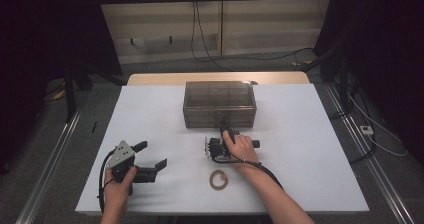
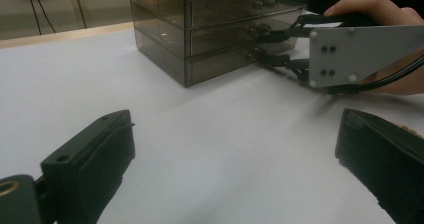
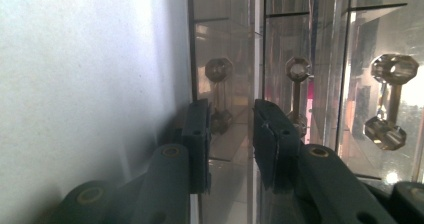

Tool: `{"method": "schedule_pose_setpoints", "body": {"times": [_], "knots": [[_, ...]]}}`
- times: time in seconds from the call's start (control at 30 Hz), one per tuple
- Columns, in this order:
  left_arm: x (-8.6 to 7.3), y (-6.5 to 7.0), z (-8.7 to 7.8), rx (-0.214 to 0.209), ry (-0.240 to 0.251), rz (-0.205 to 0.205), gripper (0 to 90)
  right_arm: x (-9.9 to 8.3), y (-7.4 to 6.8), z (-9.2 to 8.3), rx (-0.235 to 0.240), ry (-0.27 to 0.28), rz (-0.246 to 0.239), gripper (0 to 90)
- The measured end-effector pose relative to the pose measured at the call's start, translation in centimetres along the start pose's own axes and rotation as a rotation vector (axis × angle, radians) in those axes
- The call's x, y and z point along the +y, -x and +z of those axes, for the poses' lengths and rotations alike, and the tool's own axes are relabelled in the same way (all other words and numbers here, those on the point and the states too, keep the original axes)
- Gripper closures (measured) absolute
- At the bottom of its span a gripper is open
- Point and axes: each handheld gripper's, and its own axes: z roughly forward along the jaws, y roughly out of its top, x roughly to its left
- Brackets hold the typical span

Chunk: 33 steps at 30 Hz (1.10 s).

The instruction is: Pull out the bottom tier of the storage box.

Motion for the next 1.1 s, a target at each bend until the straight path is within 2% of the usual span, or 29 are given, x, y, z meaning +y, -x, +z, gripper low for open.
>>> {"method": "schedule_pose_setpoints", "body": {"times": [0.1,0.17,1.1], "knots": [[0.0,0.0,0.0,0.003,-0.003,-0.003,2.7,0.0,0.2,-0.2,0.02,-0.004,0.011,69.0],[0.0,0.0,0.0,0.002,-0.002,-0.002,2.7,-0.1,0.2,-0.3,0.018,0.008,0.006,69.0],[0.0,0.1,0.0,0.004,0.004,-0.001,2.7,0.0,-0.3,-2.8,0.059,0.012,0.011,69.1]]}}
